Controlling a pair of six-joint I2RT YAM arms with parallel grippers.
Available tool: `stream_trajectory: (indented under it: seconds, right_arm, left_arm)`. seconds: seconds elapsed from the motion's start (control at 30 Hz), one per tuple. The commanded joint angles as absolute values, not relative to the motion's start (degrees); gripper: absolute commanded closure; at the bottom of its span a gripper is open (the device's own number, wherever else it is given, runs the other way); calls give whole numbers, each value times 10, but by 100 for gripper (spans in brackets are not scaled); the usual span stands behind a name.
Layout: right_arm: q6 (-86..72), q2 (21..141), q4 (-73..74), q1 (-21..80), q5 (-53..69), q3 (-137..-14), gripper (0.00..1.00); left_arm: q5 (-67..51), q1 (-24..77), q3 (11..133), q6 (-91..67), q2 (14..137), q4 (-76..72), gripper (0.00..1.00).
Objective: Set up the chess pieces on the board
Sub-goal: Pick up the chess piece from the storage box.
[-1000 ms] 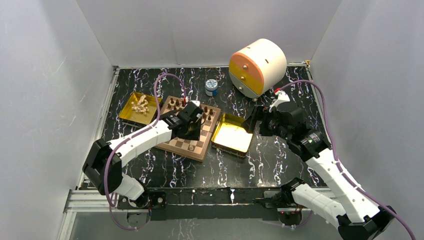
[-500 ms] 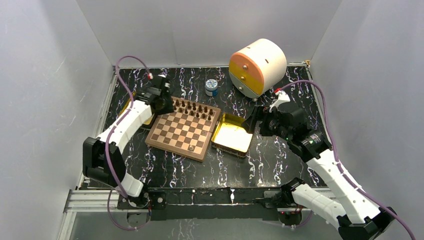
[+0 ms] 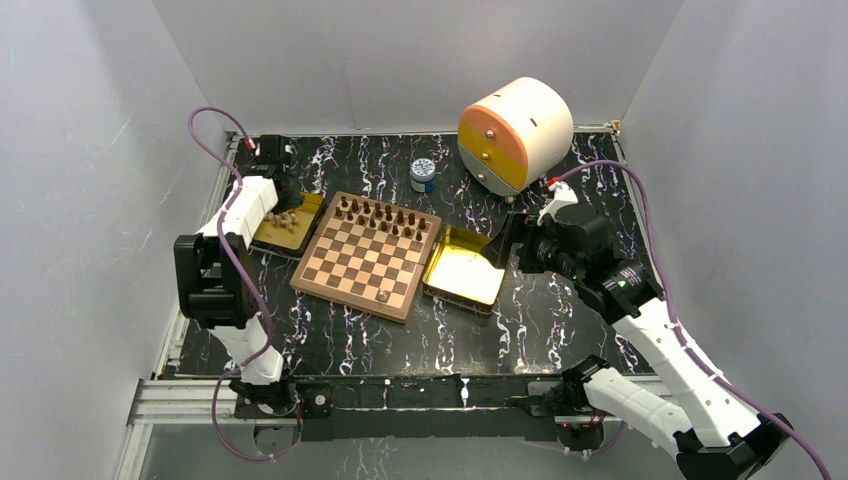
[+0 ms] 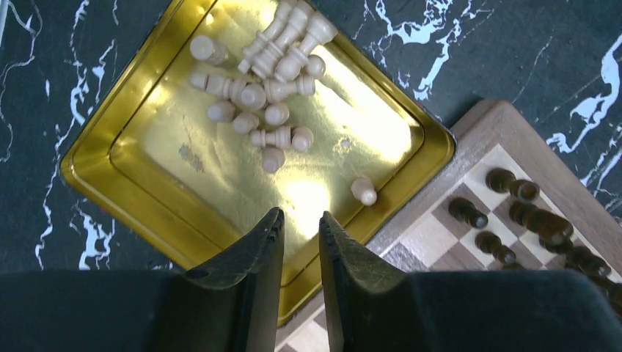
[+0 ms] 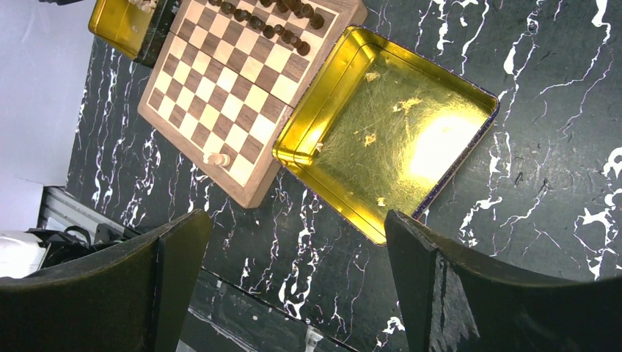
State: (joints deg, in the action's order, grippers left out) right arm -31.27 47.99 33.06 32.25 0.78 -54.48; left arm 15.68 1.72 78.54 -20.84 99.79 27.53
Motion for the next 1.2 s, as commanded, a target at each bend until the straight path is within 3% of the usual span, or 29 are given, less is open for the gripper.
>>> stream_trajectory:
  seconds: [0.0,1.17]
  right_arm:
    - [-311,478,315,320,5,-565,1]
    - [-300,488,322,321,-15,-578,2]
  left_arm:
    - [161,13,825,-192,1022,256,78]
    - [130,-18,868,-161,1145,235,76]
